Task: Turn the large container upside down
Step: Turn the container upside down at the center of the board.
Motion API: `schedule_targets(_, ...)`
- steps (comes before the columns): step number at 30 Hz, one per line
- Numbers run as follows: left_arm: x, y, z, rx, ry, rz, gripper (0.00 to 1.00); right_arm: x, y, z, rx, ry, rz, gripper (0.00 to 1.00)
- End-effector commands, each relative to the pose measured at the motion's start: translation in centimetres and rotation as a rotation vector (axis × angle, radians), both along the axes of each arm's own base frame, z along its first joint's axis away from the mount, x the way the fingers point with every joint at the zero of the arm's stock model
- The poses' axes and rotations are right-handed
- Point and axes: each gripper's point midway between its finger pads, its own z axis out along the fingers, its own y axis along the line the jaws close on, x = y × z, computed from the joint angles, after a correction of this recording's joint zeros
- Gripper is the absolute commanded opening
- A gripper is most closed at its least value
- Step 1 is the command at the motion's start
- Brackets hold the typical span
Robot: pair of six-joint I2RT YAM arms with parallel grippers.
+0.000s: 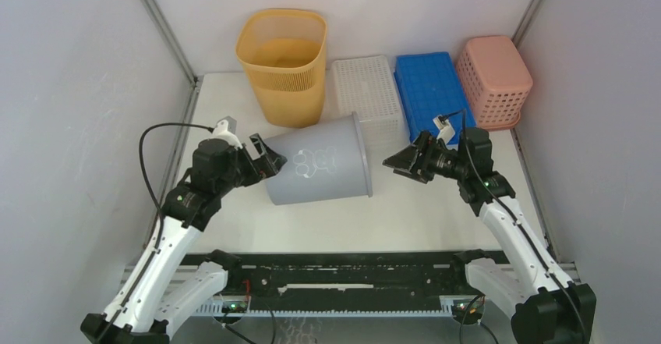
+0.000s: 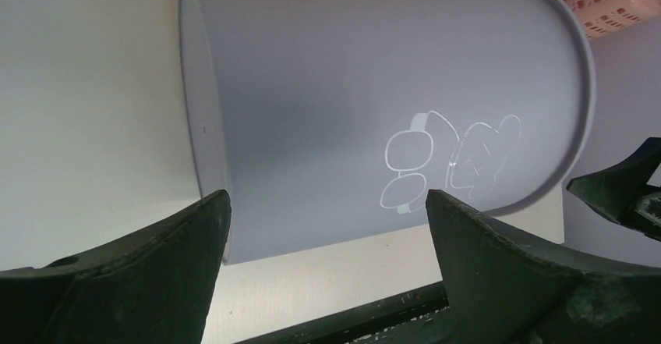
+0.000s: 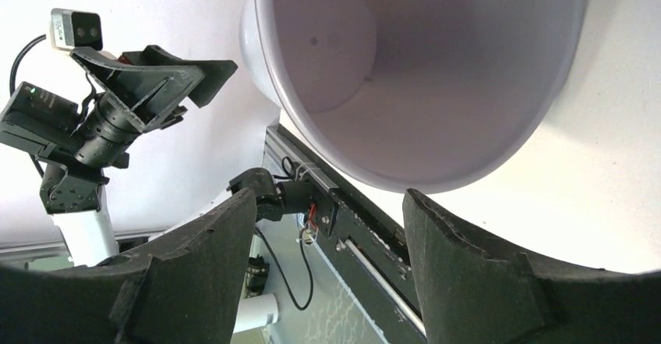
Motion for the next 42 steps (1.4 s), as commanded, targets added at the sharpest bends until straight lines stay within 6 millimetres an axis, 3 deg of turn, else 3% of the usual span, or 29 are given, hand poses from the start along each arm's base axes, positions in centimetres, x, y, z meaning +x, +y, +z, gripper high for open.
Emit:
schedule_targets(1, 0.4, -1.0, 0.4, -0.024, -0.048, -0.051, 1.00, 0.5, -0.3, 1.2, -0.004, -0.053, -0.020, 0.77)
schedule_targets(4, 0.3, -1.3, 0.1, -0.017, -0.046, -0.078, 1.00, 1.3, -0.2, 1.2, -0.001, -0.055, -0.027, 0.77)
schedule_targets(11, 0.6, -1.4, -1.1, 0.022, -0.020, -0.113, 1.00, 5.0, 1.3, 3.7, 0.003, -0.126, 0.022, 0.77)
schedule_targets(17, 0.5, -1.5, -0.7, 0.020, -0.017, -0.118, 1.00, 8.9, 4.4, 4.7, -0.024, -0.150, 0.090, 0.76)
schedule_targets(22, 0.5, -0.1, -0.4, 0.058, -0.041, -0.059, 1.00, 10.4, 7.2, 3.6, -0.019, -0.103, 0.137, 0.74)
schedule_targets(30, 1.8, 1.0, 0.2, 0.060, -0.044, 0.006, 1.00, 9.4, 10.3, 3.2, 0.020, -0.065, 0.233, 0.69)
schedule_targets(37, 2.6, 2.1, 0.2, 0.047, -0.023, 0.032, 1.00, 8.0, 12.4, 2.9, 0.056, -0.051, 0.321, 0.56)
schedule_targets(42, 2.8, 2.7, -0.1, 0.018, -0.002, 0.035, 1.00, 7.2, 13.8, 2.7, 0.083, -0.037, 0.373, 0.31)
